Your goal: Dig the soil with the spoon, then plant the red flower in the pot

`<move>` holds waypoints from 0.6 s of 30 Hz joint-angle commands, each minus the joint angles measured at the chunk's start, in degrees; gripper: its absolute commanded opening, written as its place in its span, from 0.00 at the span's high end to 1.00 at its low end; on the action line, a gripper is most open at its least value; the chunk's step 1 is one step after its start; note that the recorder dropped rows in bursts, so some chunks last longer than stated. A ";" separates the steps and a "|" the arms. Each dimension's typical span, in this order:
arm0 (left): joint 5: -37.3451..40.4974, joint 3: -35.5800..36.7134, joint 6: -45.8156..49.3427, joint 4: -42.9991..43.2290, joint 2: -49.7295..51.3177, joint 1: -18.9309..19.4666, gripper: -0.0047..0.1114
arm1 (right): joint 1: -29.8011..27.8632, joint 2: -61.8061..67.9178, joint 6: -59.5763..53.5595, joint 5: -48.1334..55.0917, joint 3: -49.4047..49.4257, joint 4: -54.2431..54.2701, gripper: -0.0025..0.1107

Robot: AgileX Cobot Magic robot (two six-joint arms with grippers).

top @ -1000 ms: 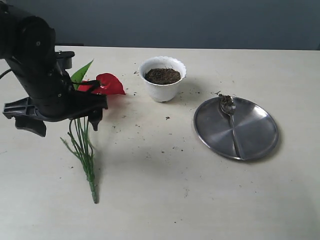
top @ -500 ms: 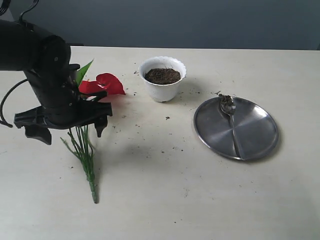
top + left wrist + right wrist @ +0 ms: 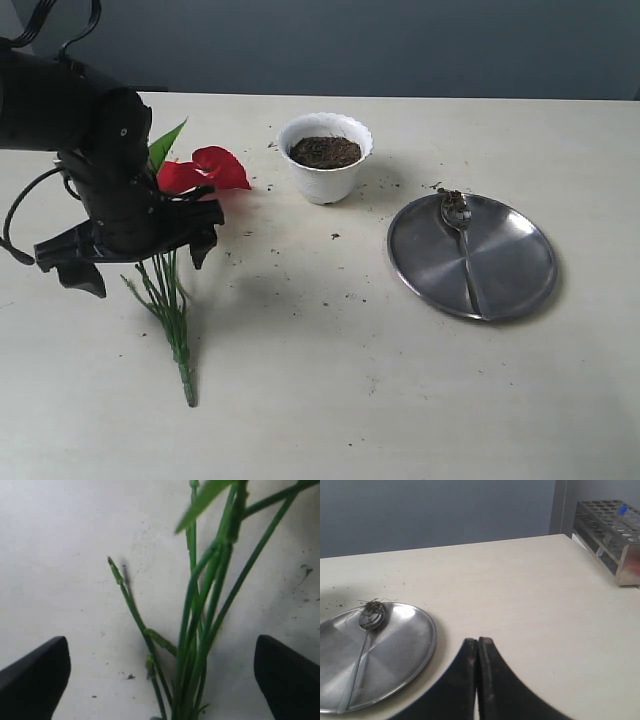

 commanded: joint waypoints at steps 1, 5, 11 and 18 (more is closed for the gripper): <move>-1.99 -0.18 -1.09 -1.03 0.14 -0.30 0.16 | -0.24 -0.21 -0.23 -0.28 0.13 -0.06 0.98; -1.66 -0.18 -1.40 -1.61 2.97 -0.30 0.16 | -0.24 -0.21 -0.23 -0.28 0.13 -0.06 0.98; -5.35 -0.18 -2.41 -2.41 6.31 -0.30 0.16 | -0.24 -0.21 -0.23 -0.28 0.13 -0.06 0.98; -6.37 -0.18 -2.57 -3.68 6.31 -0.20 0.16 | -0.24 -0.21 -0.23 -0.28 0.13 -0.06 0.98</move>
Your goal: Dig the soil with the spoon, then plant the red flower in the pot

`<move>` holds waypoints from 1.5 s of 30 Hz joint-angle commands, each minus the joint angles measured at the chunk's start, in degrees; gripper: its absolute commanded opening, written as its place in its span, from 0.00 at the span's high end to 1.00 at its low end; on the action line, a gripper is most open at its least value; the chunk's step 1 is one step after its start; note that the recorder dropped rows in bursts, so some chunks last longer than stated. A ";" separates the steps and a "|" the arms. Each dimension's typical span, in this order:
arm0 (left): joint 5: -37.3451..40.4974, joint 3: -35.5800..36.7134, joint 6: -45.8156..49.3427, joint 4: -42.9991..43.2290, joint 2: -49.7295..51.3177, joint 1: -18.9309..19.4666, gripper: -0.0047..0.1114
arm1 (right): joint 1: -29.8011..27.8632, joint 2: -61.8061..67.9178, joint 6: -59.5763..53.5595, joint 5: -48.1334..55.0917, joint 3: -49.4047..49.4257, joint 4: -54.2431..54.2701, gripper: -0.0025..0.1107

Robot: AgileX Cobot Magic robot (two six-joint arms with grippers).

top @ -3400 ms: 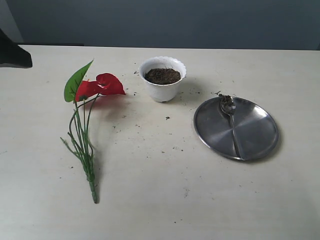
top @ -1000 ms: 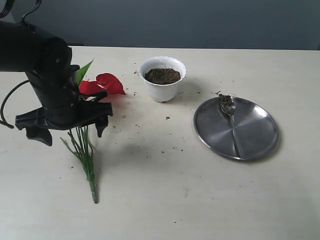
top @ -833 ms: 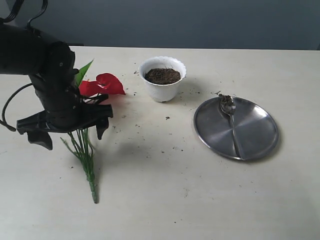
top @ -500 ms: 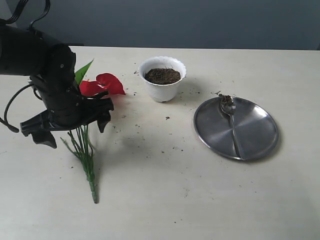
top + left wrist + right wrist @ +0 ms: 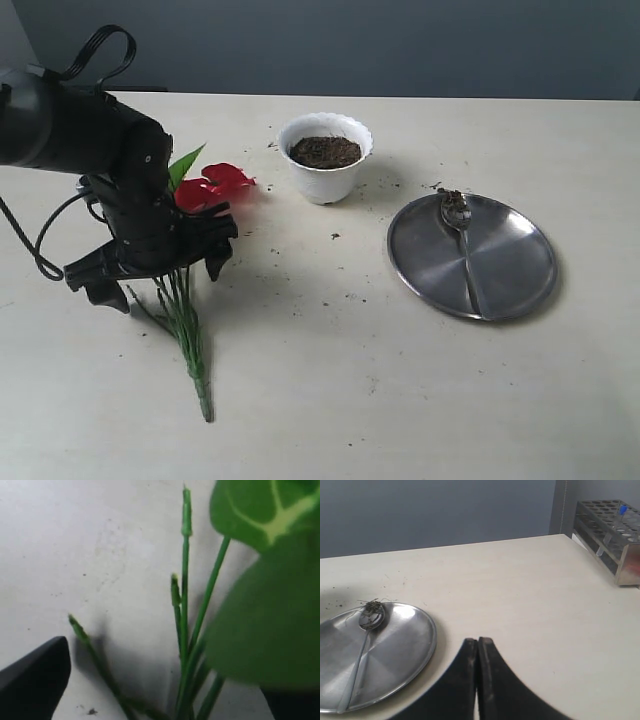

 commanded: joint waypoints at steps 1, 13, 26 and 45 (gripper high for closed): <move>-0.33 -0.05 -0.69 -1.86 0.10 -0.20 0.16 | -0.24 -0.21 -0.23 -0.28 0.13 -0.06 0.98; -1.00 -0.05 -3.53 -2.23 0.10 -0.20 0.16 | -0.24 -0.21 -0.23 -0.28 0.13 -0.06 0.98; 2.19 0.07 -3.79 -1.55 0.19 -0.20 0.16 | -0.24 -0.21 -0.23 -0.28 0.13 -0.06 0.98; 4.17 0.07 -3.50 -3.49 4.25 -0.20 0.16 | -0.24 -0.21 -0.23 -0.28 0.13 -0.06 0.98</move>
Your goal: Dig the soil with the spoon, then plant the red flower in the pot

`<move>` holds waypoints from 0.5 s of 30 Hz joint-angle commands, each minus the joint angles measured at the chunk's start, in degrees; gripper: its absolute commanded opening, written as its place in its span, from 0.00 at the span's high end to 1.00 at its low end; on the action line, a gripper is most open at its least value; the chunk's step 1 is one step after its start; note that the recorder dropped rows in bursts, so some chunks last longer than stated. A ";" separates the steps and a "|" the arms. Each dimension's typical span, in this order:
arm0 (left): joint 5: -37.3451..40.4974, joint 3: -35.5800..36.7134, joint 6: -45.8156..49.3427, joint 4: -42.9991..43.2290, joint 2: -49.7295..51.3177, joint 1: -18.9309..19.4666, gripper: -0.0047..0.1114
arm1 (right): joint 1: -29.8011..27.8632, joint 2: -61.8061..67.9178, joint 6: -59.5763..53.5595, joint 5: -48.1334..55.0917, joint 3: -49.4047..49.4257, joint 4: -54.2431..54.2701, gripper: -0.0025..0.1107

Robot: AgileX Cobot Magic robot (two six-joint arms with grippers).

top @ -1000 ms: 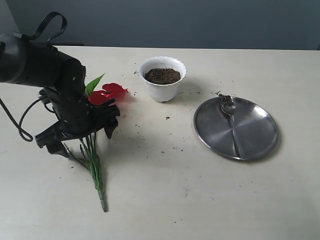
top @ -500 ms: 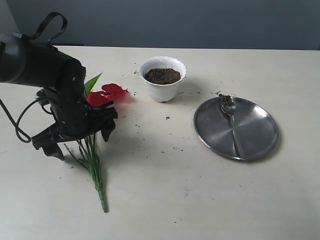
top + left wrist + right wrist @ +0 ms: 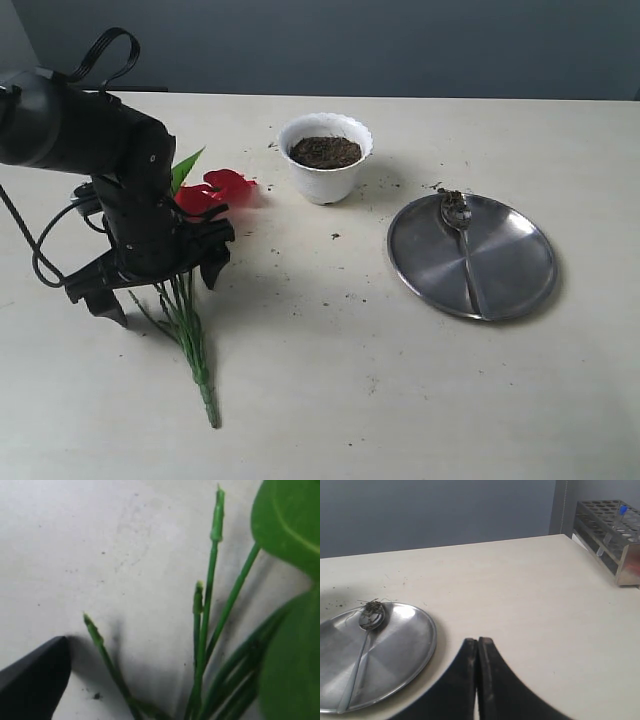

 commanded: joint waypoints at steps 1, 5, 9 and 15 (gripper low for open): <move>0.39 0.79 -0.04 -1.41 2.42 -0.20 0.16 | -0.24 -0.21 -0.23 -0.28 0.13 -0.06 0.98; 0.39 0.79 -0.04 -1.66 2.42 -0.20 0.16 | -0.24 -0.21 -0.23 -0.28 0.13 -0.06 0.98; 0.66 0.79 0.10 -1.64 2.42 -0.20 0.16 | -0.24 -0.21 -0.23 -0.28 0.13 -0.06 0.98; 3.24 0.79 0.21 -1.64 2.42 -0.20 0.16 | -0.24 -0.21 -0.23 -0.28 0.13 -0.06 0.98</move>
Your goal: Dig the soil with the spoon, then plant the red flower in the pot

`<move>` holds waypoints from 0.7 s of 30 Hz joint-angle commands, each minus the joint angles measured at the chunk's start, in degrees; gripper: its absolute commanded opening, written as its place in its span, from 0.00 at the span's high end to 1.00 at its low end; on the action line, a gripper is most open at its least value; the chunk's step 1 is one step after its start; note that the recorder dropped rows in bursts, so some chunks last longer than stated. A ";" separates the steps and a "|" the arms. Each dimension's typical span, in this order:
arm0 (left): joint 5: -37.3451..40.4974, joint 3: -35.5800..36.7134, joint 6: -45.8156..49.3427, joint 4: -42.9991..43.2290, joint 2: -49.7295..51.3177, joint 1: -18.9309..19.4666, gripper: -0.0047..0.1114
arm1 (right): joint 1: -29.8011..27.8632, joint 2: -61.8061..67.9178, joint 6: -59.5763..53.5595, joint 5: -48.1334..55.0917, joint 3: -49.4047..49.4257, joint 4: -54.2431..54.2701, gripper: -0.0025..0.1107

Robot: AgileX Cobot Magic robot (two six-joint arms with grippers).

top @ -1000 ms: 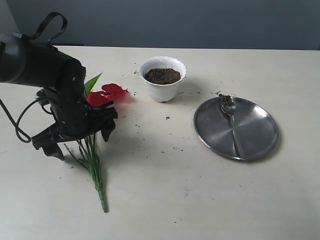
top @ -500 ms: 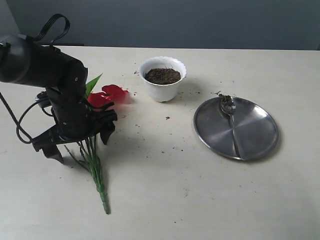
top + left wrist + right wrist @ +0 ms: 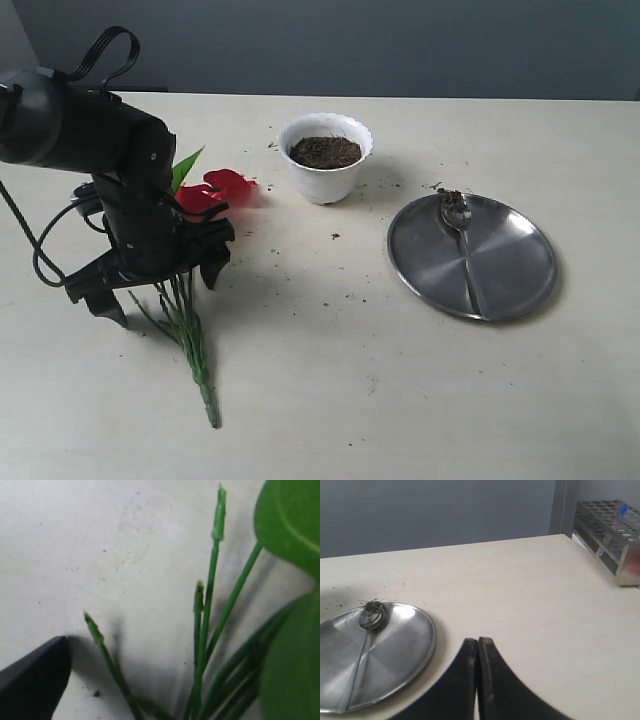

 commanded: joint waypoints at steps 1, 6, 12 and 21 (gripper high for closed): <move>2.78 1.02 0.21 -1.16 2.30 -0.20 0.16 | -0.24 -0.21 -0.23 -0.28 0.13 -0.06 0.98; 4.17 1.02 0.21 -1.34 2.30 -0.20 0.16 | -0.24 -0.21 -0.23 -0.28 0.13 -0.06 0.98; 3.56 1.02 0.21 -1.34 2.30 -0.20 0.16 | -0.24 -0.21 -0.23 -0.28 0.13 -0.06 0.98; 5.22 1.02 0.31 -1.34 2.30 -0.20 0.16 | -0.24 -0.21 -0.23 -0.28 0.13 -0.06 0.98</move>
